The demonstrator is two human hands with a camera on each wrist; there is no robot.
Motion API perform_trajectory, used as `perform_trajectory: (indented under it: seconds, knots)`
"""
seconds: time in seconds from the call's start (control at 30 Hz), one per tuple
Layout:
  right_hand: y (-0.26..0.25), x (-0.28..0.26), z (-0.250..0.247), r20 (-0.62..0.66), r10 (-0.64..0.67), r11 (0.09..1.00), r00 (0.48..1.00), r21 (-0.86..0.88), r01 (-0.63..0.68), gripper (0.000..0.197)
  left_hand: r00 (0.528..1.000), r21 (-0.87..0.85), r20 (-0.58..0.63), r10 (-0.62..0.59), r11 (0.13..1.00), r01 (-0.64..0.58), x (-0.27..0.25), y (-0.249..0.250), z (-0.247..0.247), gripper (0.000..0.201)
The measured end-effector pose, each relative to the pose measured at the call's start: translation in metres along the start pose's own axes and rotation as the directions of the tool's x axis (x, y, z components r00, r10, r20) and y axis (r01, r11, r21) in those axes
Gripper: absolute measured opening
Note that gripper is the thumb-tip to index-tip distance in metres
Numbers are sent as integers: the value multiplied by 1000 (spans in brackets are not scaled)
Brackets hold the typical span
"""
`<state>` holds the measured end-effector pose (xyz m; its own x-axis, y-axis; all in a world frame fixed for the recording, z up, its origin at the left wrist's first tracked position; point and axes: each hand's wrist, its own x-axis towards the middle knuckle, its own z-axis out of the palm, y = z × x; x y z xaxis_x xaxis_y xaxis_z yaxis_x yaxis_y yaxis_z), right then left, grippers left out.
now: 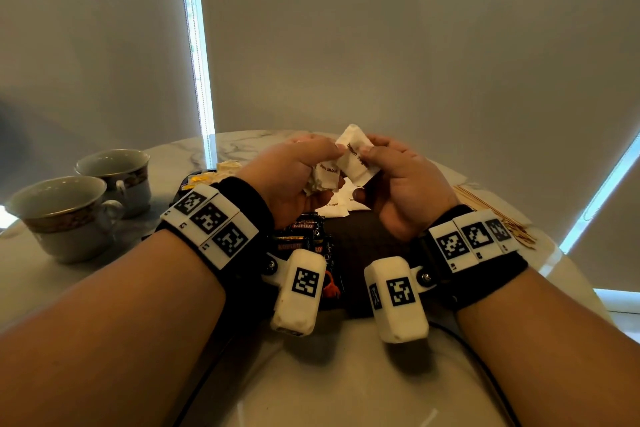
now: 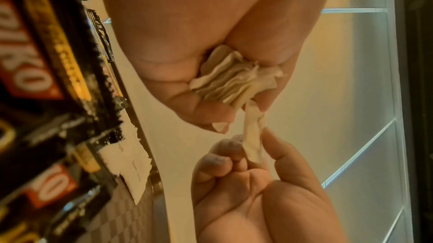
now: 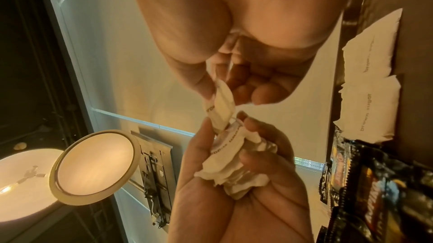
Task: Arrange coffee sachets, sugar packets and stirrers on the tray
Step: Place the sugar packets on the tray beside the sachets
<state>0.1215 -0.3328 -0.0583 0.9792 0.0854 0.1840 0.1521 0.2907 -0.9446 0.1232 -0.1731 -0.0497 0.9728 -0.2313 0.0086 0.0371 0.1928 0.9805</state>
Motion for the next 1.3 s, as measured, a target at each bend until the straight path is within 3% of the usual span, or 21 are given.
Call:
perform_trajectory:
  seconds: [0.2, 0.43, 0.57, 0.77, 0.97, 1.13, 1.3]
  knots:
    - [4, 0, -1, -1, 41, 998, 999, -53, -41, 26, 996, -5, -78, 38, 999, -39, 3, -1, -2, 33]
    - [4, 3, -1, -59, 33, 999, 998, 4, -32, 12, 989, -8, -143, 29, 1000, -30, 6, -2, -2, 16]
    - [2, 13, -14, -131, 56, 995, 990, 88, -44, 20, 987, -51, -160, -10, 999, 2, 8, -1, -3, 24]
    - [14, 33, -52, -348, 270, 959, 898, 183, -218, 23, 981, -122, -192, -28, 992, 4, 9, 1, -10, 25]
    - [18, 33, -54, -313, 501, 858, 807, 63, -509, 12, 979, -156, -202, -42, 988, 10, 10, 2, -12, 25]
    - [21, 33, -50, -273, 501, 836, 821, -93, -541, 34, 981, -166, -190, -37, 986, 5, 9, 3, -13, 21]
    - [22, 33, -50, -239, 505, 821, 830, -165, -547, 36, 983, -169, -180, -40, 986, 10, 9, 3, -13, 21]
